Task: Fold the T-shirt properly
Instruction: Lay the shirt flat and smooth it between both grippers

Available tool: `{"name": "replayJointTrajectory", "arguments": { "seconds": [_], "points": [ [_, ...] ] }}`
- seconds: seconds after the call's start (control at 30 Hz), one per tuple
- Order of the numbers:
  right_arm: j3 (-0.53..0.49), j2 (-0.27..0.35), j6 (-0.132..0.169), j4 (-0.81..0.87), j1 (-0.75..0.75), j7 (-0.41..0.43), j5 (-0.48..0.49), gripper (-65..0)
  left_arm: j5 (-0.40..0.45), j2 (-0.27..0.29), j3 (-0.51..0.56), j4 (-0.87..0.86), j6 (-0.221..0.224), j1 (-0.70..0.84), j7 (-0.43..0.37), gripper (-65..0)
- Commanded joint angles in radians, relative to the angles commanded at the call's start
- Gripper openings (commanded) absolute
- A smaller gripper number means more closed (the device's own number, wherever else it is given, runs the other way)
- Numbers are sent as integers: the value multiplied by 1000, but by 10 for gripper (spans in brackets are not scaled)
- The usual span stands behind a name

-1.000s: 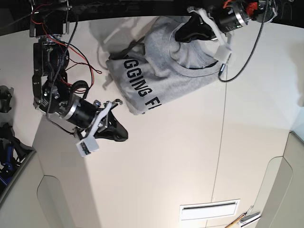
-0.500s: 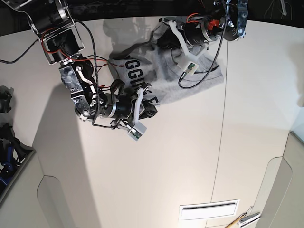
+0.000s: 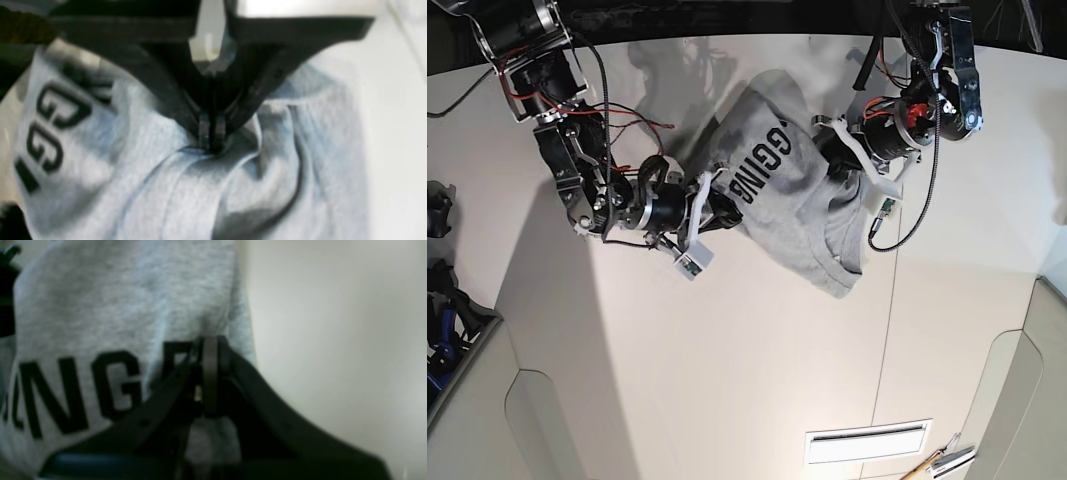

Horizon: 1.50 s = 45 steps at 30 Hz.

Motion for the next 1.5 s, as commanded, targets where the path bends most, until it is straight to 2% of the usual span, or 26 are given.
{"name": "replayJointTrajectory", "arguments": {
  "seconds": [0.23,0.4,0.47,0.67,0.8,1.1,1.33,1.5],
  "points": [
    [94,8,0,159,-97,-4,14,-650,-31,-64,0,48,15,-9,16,-650],
    [222,7,0,175,-92,-3,35,-650,-43,-119,0,203,59,16,34,-650],
    [246,7,-1,175,-93,0,40,-650,-42,-134,0,220,59,21,34,-650],
    [243,7,0,174,-94,-3,30,-650,-35,-134,0,185,59,21,21,-650],
    [243,6,0,171,-94,-3,29,-650,-35,-134,0,72,59,21,16,-650],
    [243,8,0,171,-165,-11,33,-650,-35,-119,9,-16,59,10,-63,-650],
    [243,7,0,171,-222,-8,68,-650,12,-43,77,-140,59,-99,-81,-650],
    [243,4,0,173,-293,-11,137,-650,40,-7,163,-213,59,-174,-87,-650]
  ]
}}
